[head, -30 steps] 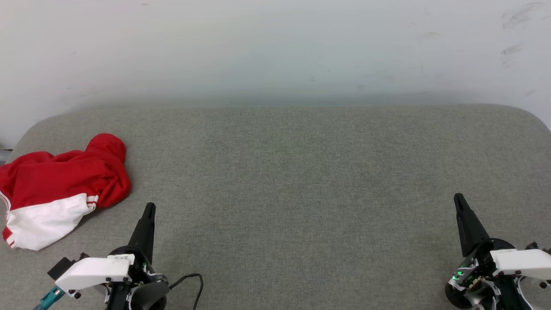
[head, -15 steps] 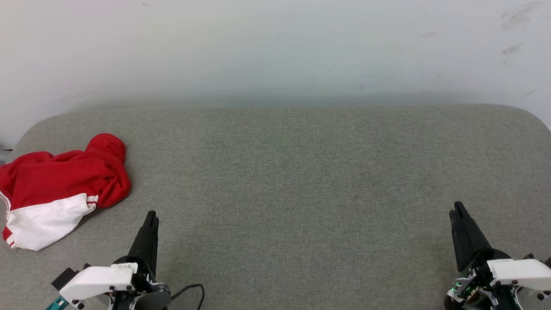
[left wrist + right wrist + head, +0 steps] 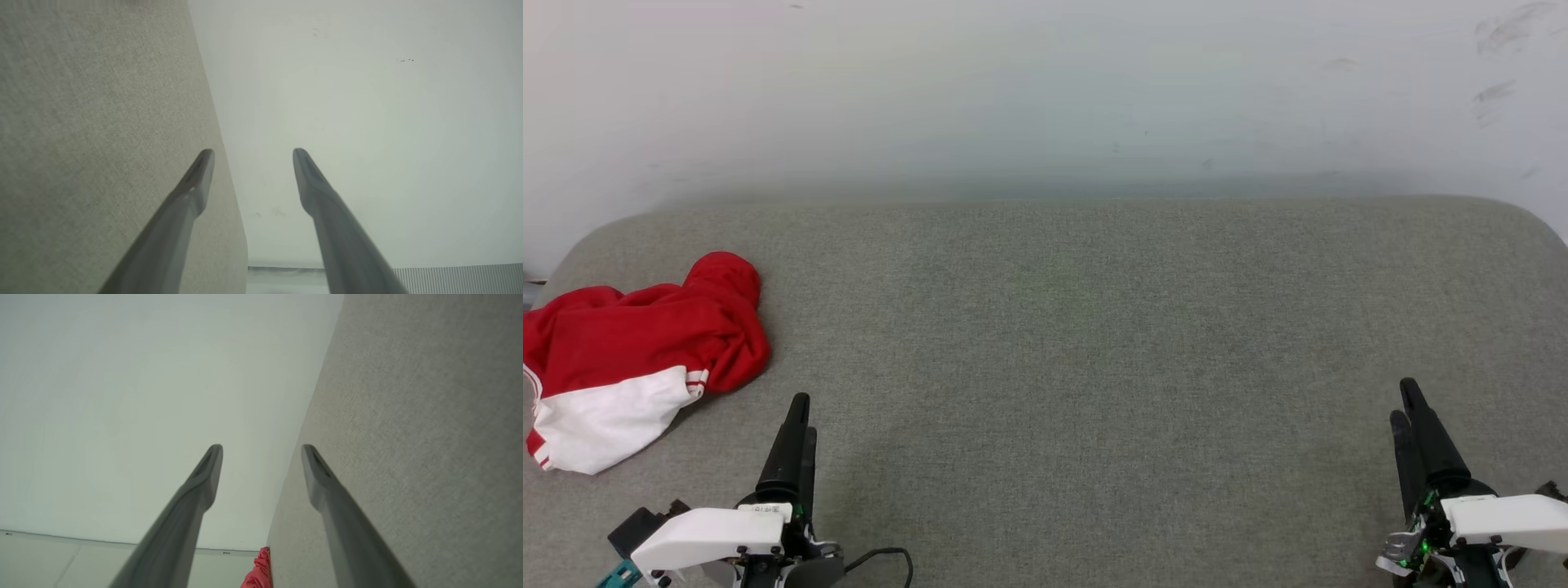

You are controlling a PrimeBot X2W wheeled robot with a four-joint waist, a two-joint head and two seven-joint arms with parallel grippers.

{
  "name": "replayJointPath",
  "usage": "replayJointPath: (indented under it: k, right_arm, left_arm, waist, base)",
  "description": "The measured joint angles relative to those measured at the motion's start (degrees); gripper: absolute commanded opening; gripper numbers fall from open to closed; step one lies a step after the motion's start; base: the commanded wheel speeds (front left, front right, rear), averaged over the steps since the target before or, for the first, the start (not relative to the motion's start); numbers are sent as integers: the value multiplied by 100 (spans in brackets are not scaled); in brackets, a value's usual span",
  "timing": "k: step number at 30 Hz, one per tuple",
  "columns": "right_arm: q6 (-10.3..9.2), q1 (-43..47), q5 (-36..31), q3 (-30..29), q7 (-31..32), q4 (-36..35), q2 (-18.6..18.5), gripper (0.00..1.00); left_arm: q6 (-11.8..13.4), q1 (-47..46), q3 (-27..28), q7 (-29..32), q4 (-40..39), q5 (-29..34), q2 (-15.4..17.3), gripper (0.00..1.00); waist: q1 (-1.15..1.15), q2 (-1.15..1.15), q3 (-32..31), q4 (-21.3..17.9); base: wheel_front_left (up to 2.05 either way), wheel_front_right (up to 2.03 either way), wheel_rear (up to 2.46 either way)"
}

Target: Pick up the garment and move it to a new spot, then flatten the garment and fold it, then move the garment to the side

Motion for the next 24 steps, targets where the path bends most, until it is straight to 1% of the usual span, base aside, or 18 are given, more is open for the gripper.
replayJointPath:
  k: [6,15,20,24]
  right_arm:
    - [0,2,-783,-11,-146,-291,1,100]
    - [0,53,-2042,97,-365,-716,1,100]
    - [0,116,-2769,219,-466,-890,2,100]
    - [0,142,-3227,268,-550,-953,2,100]
  left_arm:
    - [86,-4,21,-155,-221,648,0,100]
    - [489,-5,-120,-366,-590,1839,2,100]
    - [650,-4,-240,-481,-681,2516,2,100]
    - [766,-2,-349,-555,-701,3031,3,100]
  waist:
    - [0,0,17,2]
    - [0,0,31,9]
    - [0,0,32,10]
    - [0,0,34,11]
  base:
    - [0,0,0]
    - [0,0,0]
    - [0,0,0]
    - [0,0,0]
